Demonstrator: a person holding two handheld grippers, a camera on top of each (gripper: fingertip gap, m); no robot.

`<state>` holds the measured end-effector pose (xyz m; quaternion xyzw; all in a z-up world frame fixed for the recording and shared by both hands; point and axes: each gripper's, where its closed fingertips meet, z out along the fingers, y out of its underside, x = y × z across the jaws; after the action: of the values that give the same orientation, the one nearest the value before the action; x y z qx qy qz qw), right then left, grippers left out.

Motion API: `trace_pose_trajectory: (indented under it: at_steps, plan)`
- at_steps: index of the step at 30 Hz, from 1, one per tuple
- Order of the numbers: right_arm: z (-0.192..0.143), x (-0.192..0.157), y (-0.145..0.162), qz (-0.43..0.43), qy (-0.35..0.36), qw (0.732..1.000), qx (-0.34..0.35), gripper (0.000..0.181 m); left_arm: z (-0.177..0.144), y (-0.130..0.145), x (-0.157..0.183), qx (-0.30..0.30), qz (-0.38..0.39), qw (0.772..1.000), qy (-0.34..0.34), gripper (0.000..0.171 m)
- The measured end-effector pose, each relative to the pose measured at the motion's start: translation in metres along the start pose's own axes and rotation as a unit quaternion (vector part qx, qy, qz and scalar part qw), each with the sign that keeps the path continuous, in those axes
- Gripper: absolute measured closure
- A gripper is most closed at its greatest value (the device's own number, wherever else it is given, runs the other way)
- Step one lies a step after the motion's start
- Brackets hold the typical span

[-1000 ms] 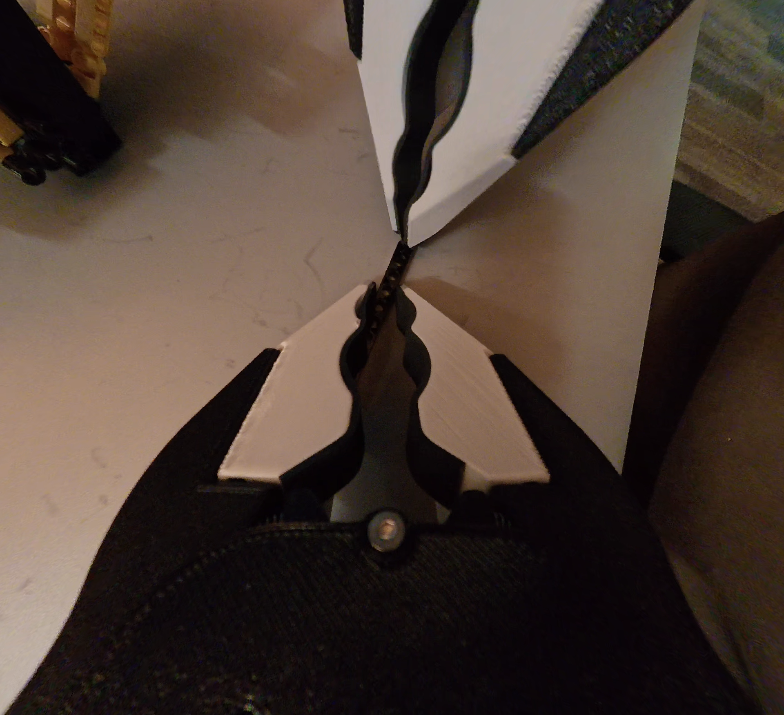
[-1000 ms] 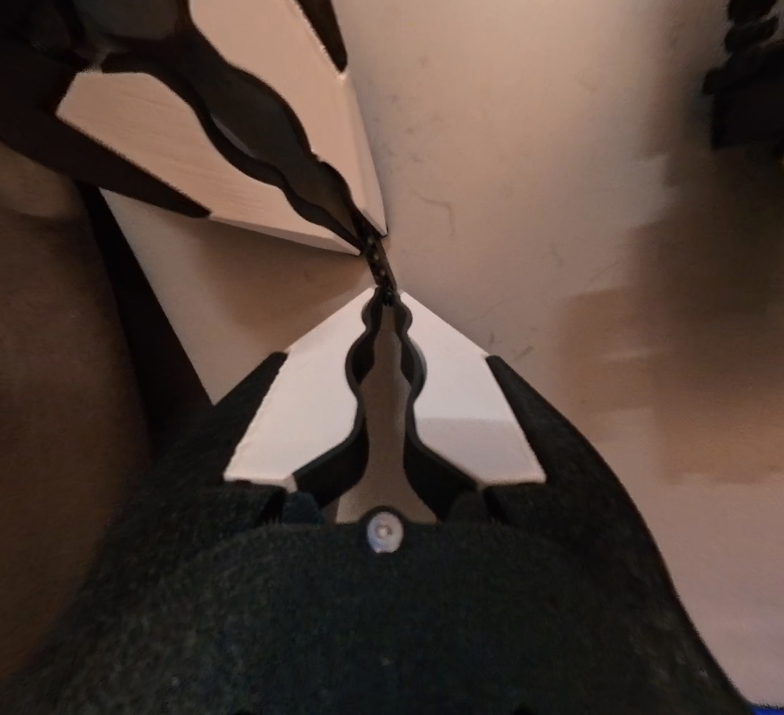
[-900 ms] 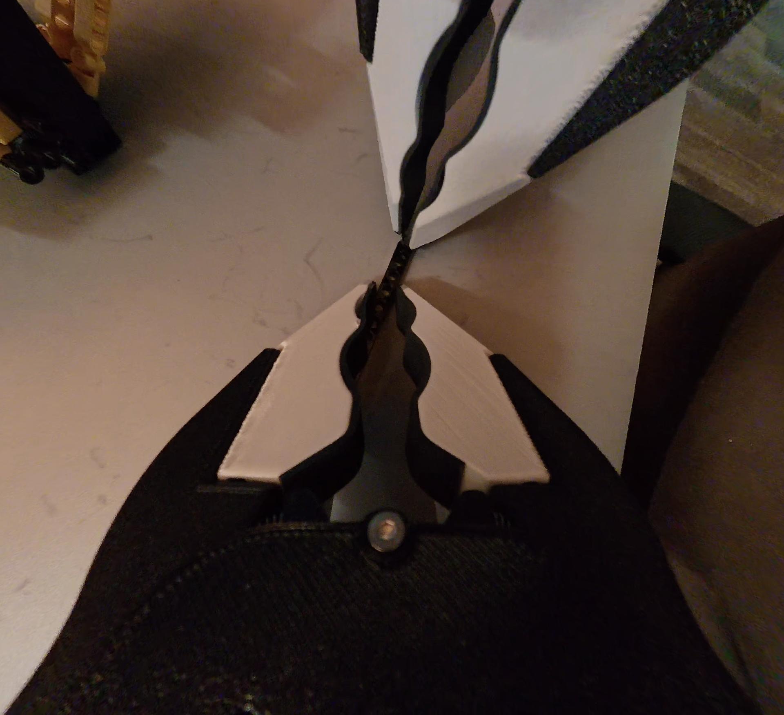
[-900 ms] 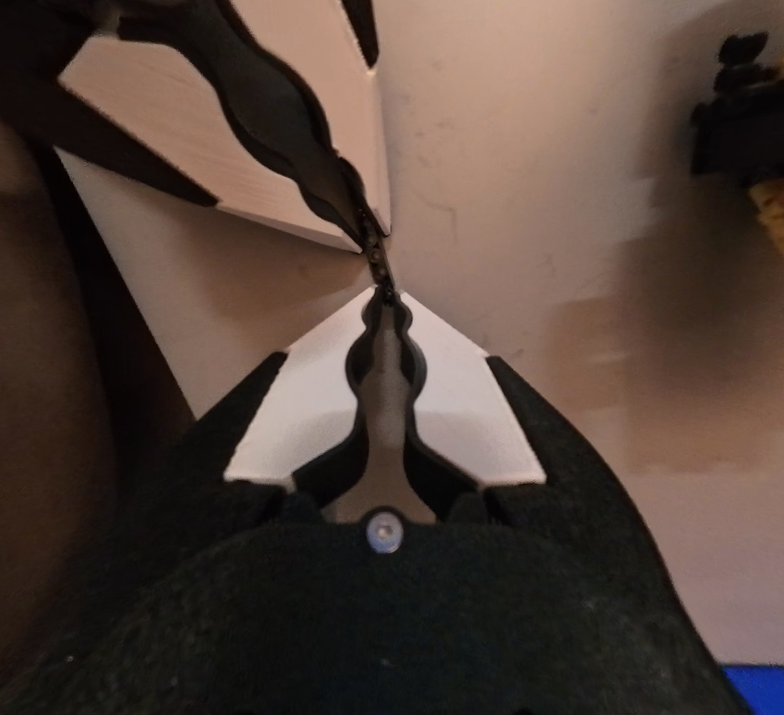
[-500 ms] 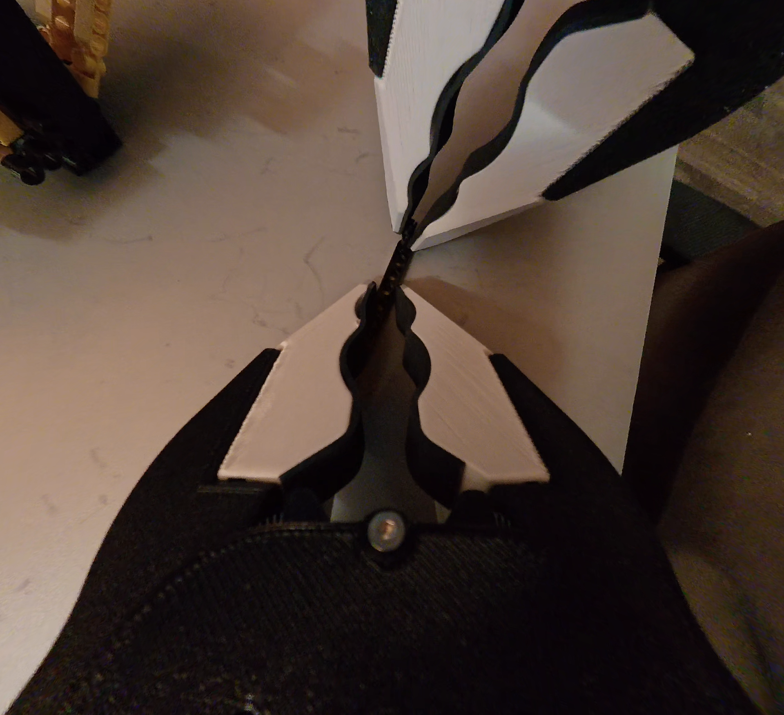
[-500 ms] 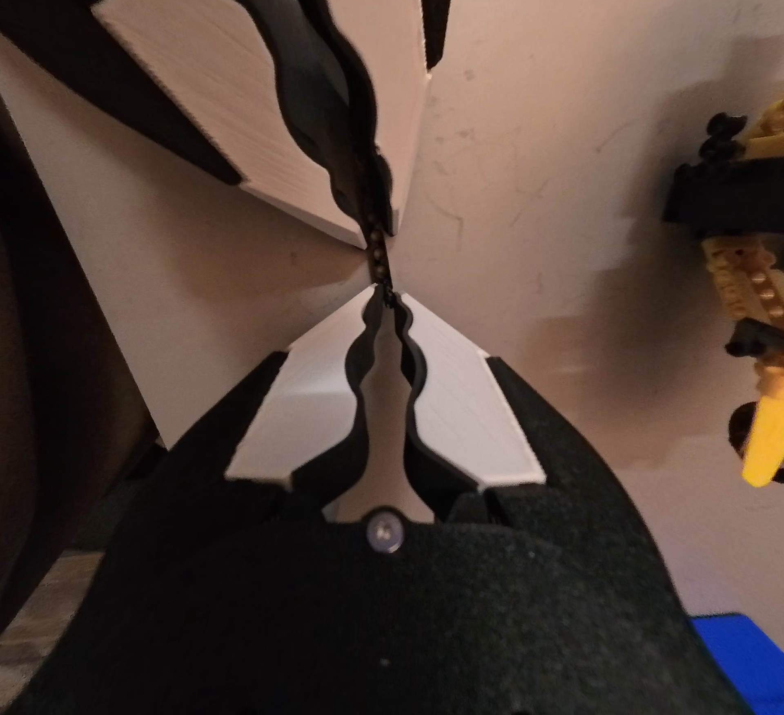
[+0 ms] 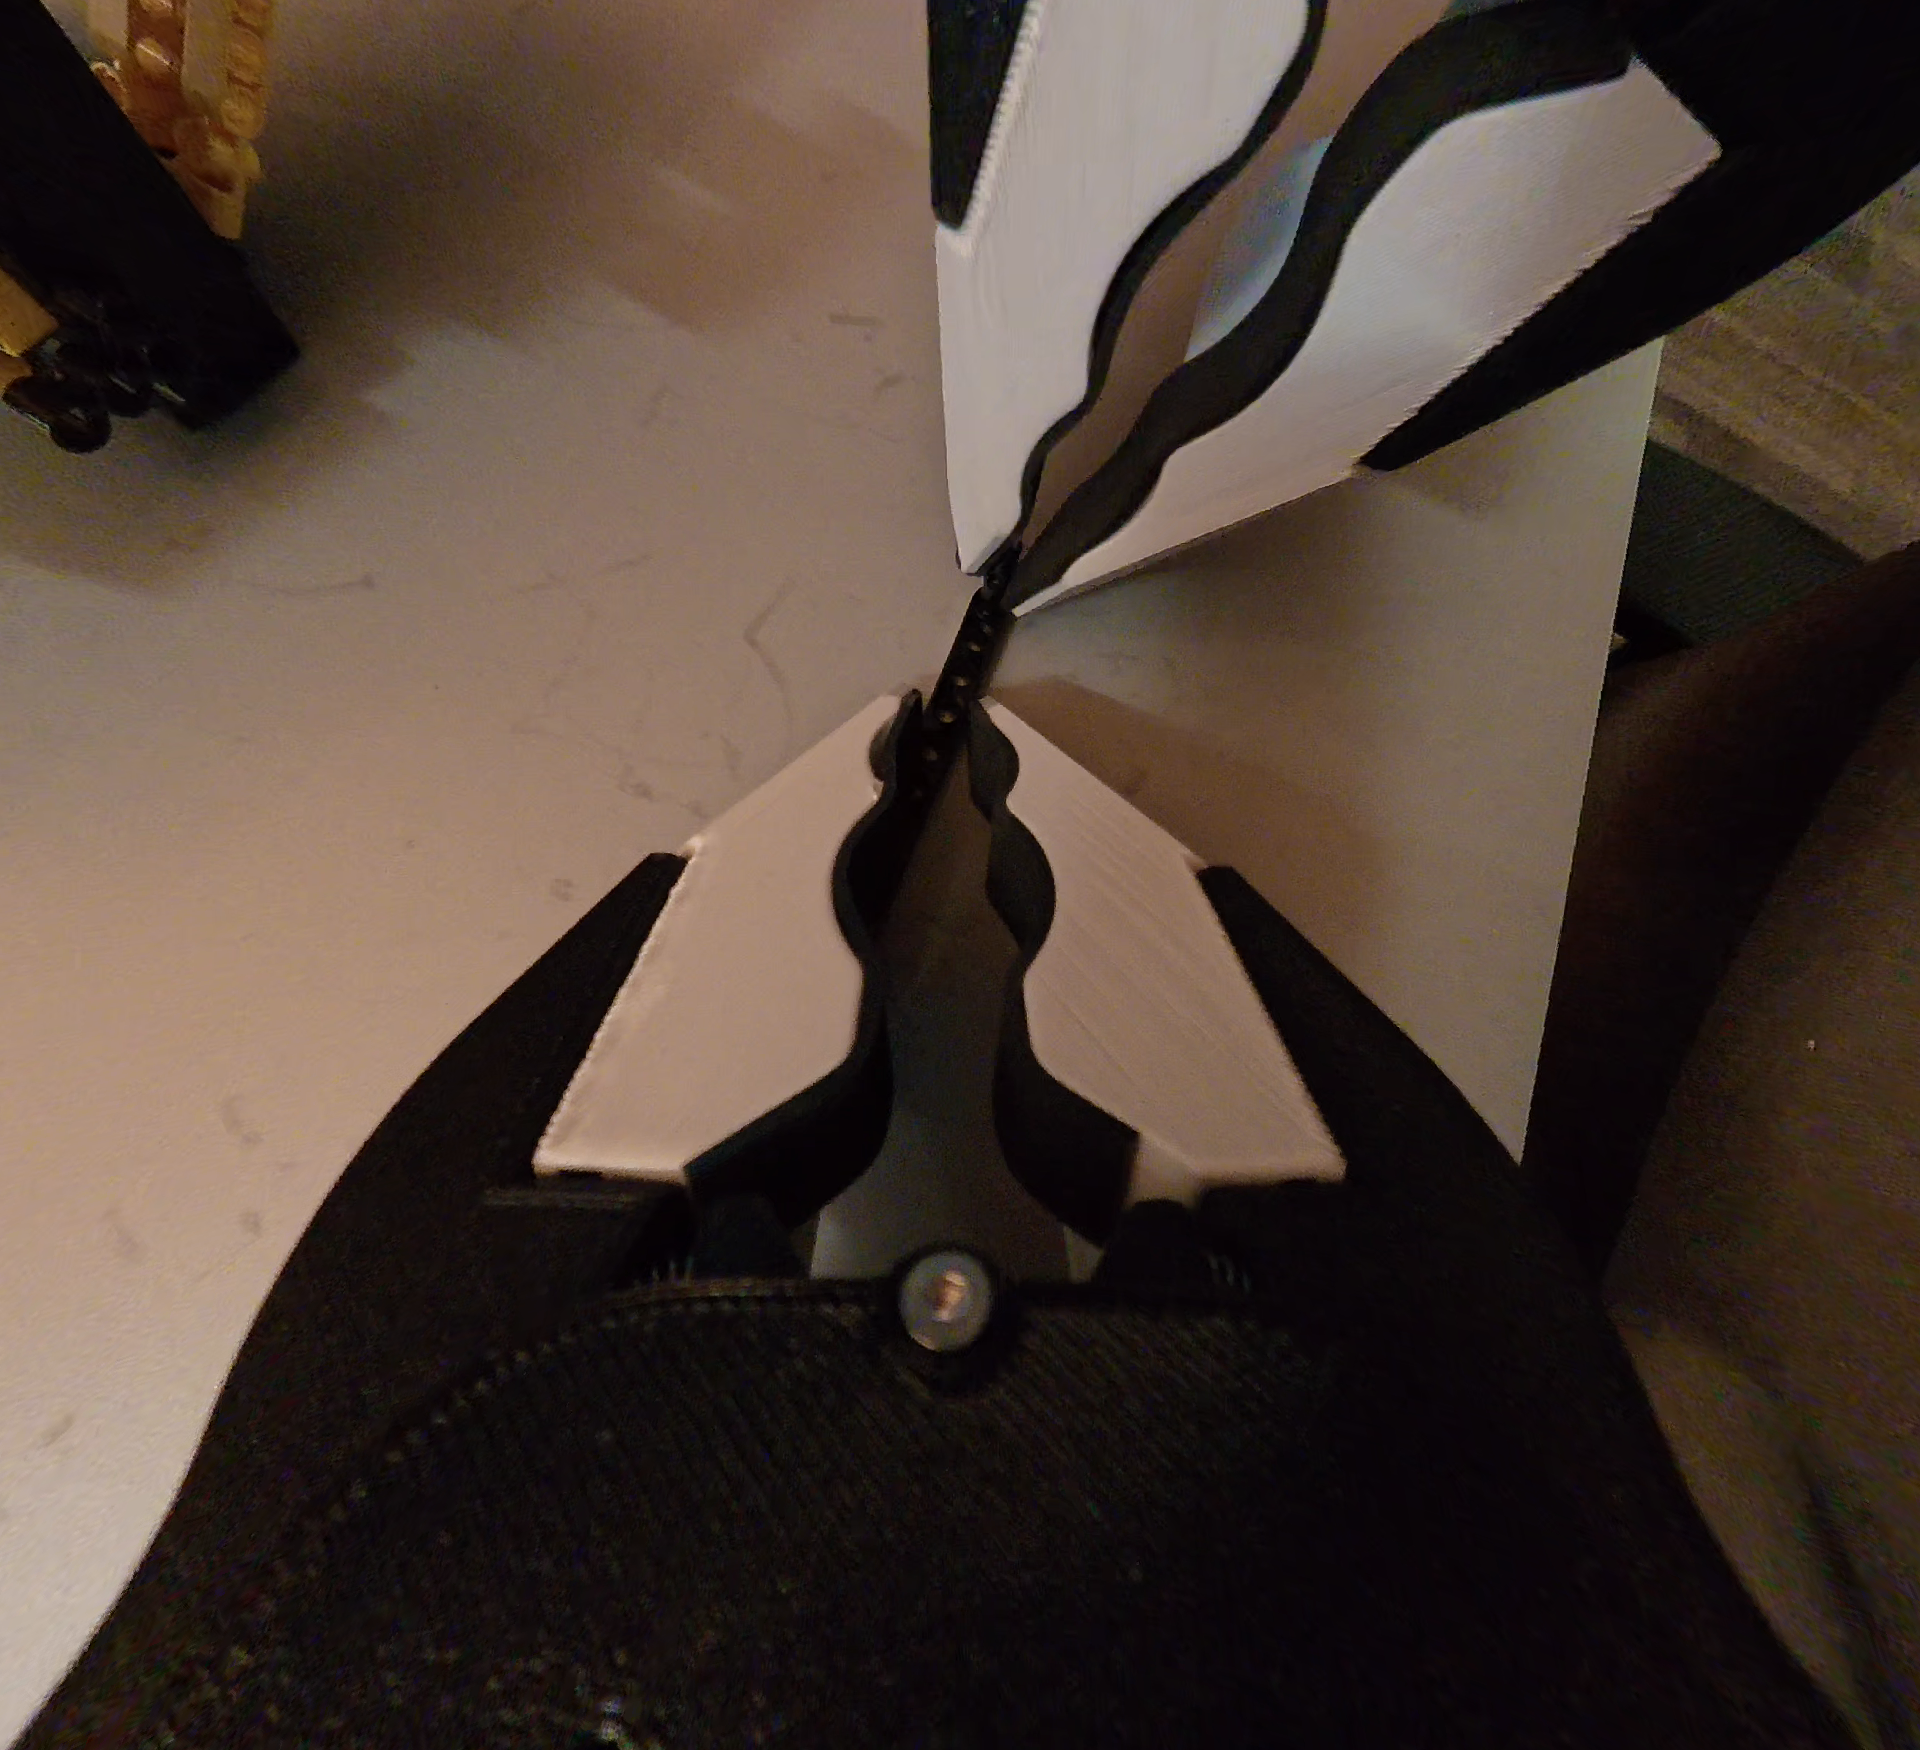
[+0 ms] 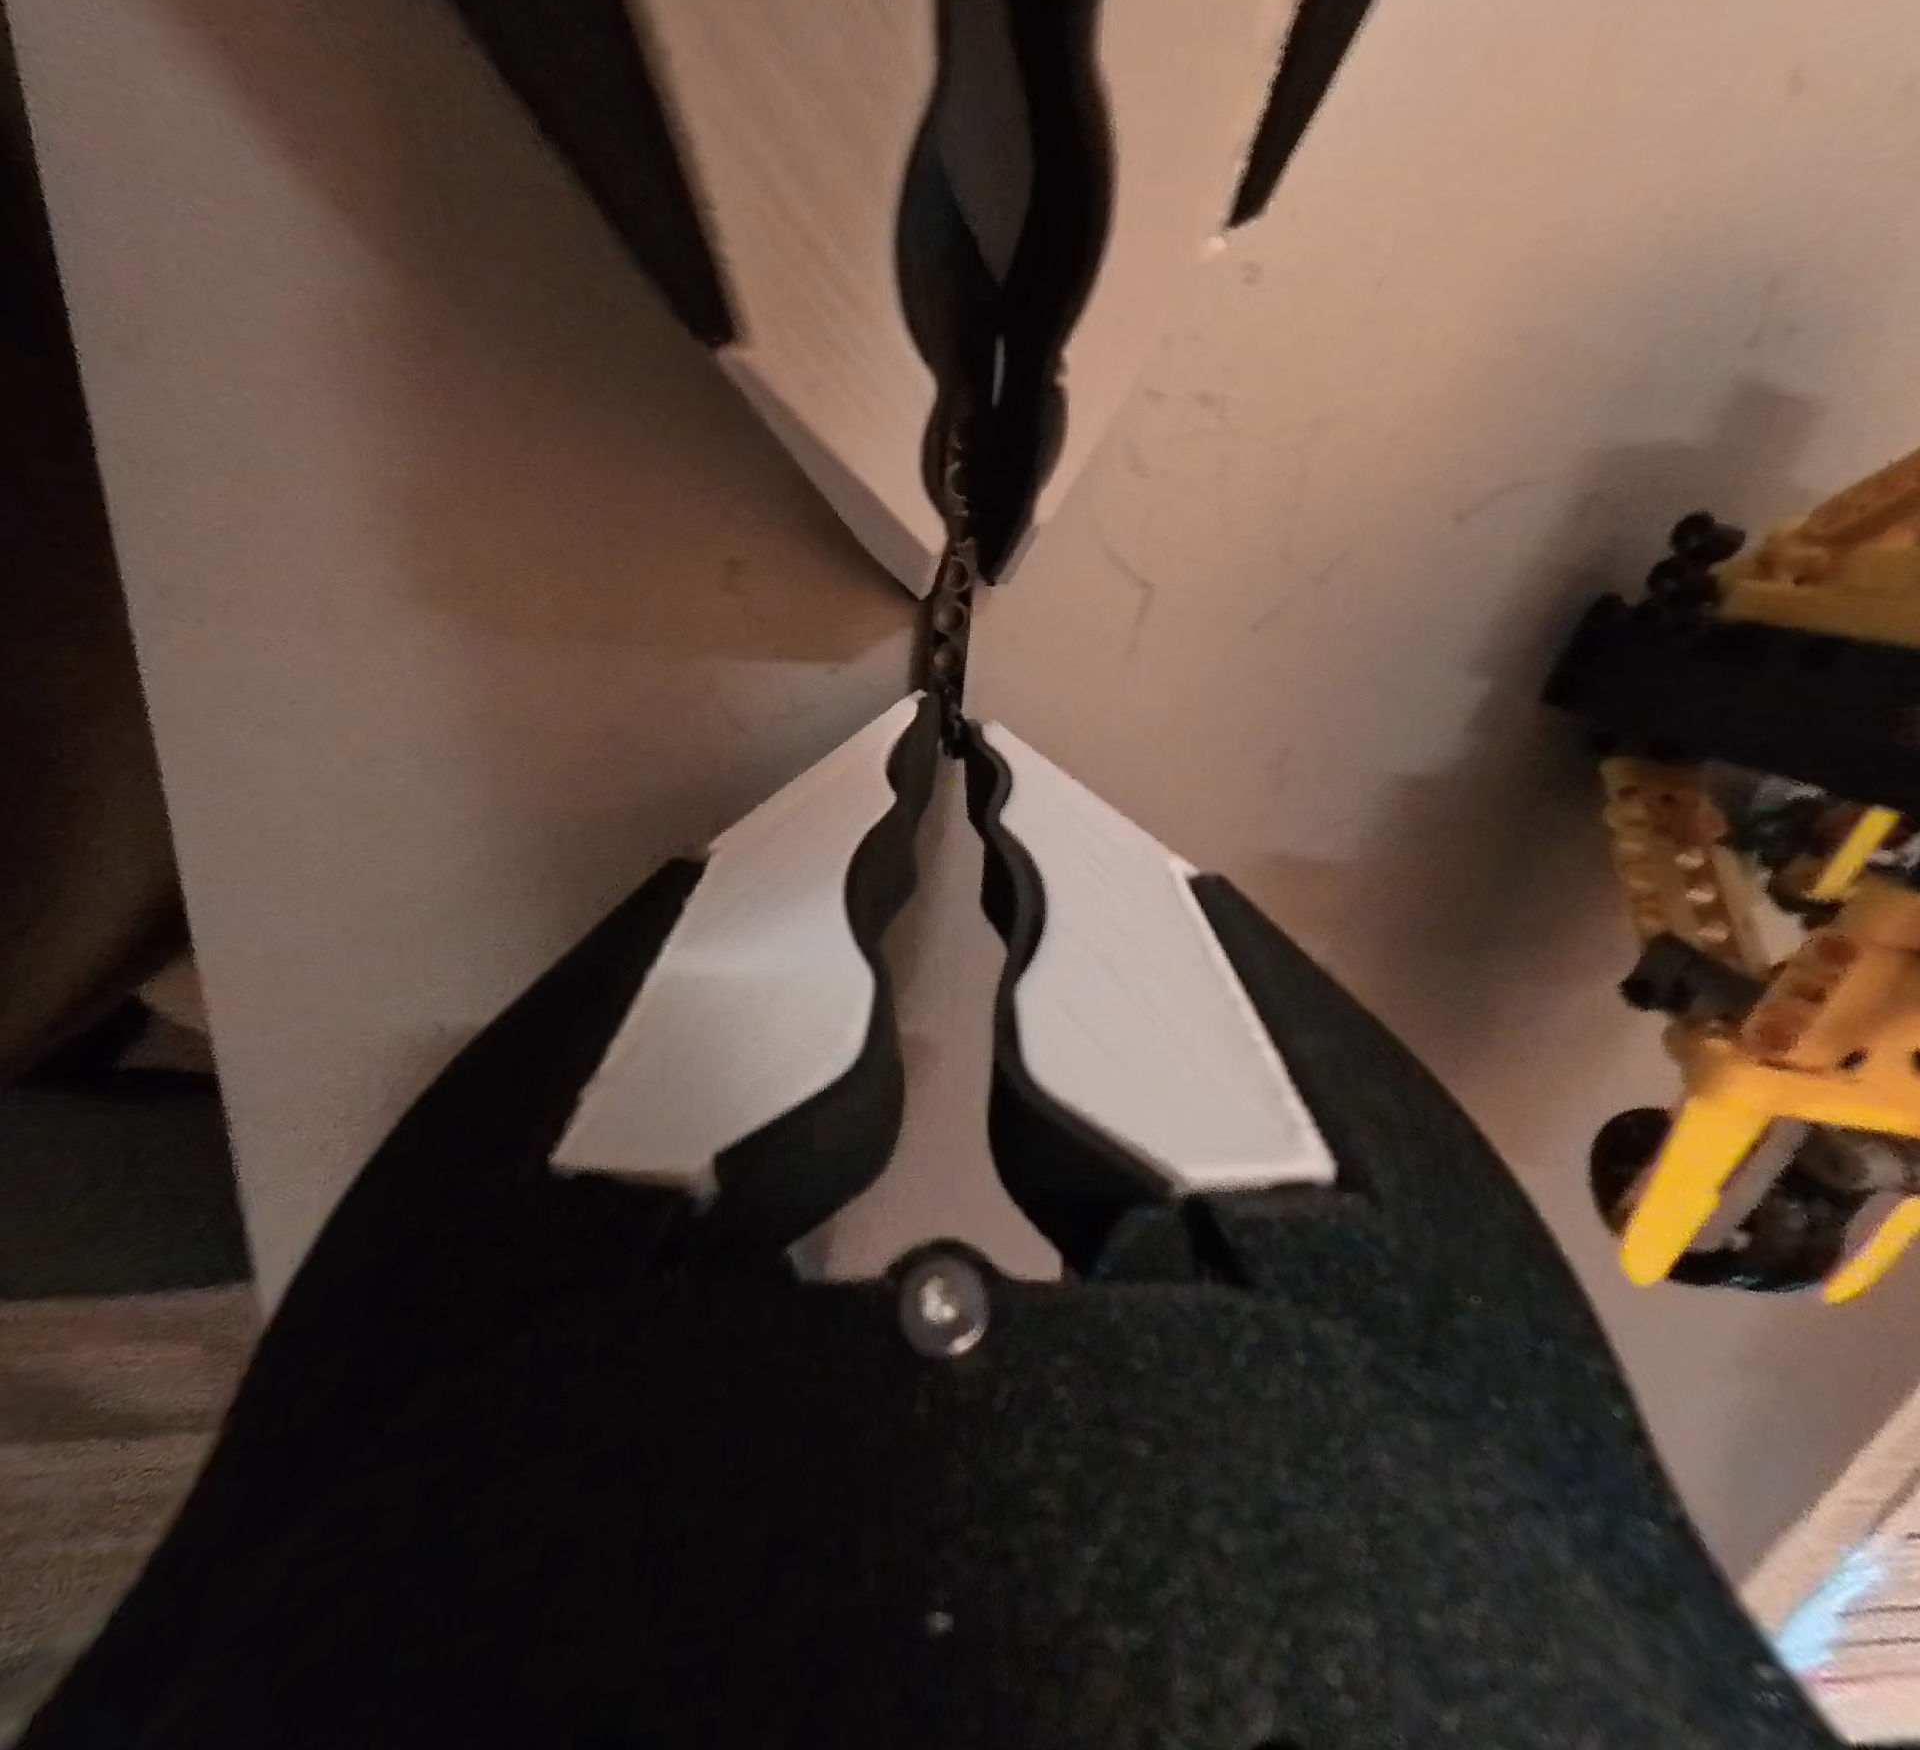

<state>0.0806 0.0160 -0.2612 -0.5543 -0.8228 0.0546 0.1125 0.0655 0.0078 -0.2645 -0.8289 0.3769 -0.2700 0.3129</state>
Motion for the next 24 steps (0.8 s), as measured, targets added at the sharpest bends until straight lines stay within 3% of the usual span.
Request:
trace_pose_trajectory:
  at_steps: [4,13,18,22,24]
  plan:
    - [0.001,-0.001,0.001,-0.062,-0.002,0.998,-0.010,0.178,0.000,0.000,0.000,0.000,-0.001,1.000,0.000,0.165]
    - [0.001,-0.001,0.001,-0.012,-0.056,0.998,0.007,0.178,0.000,0.000,0.000,0.000,-0.001,1.000,0.000,0.165]
    - [-0.001,0.000,0.001,-0.002,-0.021,1.000,0.011,0.178,0.000,0.000,0.000,0.001,-0.008,1.000,0.005,0.165]
    - [-0.017,0.003,-0.011,0.029,0.016,0.996,0.086,0.177,-0.002,-0.002,-0.003,0.009,-0.014,1.000,-0.002,0.162]
    - [-0.032,0.009,-0.018,0.042,0.043,0.987,0.147,0.177,-0.008,-0.009,-0.003,0.038,-0.020,0.999,0.003,0.146]
